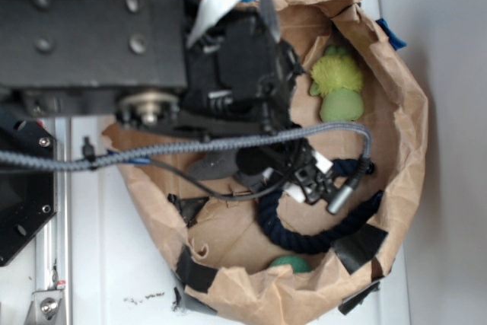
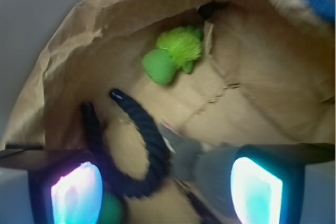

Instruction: Grab the green animal.

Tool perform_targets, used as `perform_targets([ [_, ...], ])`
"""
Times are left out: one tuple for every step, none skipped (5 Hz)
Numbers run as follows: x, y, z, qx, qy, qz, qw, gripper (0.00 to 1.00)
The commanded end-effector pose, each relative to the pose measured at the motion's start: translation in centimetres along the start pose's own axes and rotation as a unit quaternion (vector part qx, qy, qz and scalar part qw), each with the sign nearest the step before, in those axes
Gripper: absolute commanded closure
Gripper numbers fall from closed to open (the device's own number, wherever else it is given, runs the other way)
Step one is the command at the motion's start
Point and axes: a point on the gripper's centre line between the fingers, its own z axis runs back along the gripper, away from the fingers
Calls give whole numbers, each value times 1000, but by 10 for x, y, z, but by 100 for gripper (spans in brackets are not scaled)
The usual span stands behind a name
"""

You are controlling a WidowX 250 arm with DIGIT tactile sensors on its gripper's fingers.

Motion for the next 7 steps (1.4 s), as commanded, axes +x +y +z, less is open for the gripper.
perform_targets([
  [15,11,-16,-1,-34,44,998,0],
  [19,10,-26,-4,-46,60,997,0],
  [36,5,-39,-1,-55,80,995,0],
  [52,-4,-48,-3,-71,113,991,0],
  [66,-10,-53,8,-63,121,991,0],
  [66,-10,-53,8,-63,121,991,0],
  [66,-10,-53,8,-63,121,991,0],
])
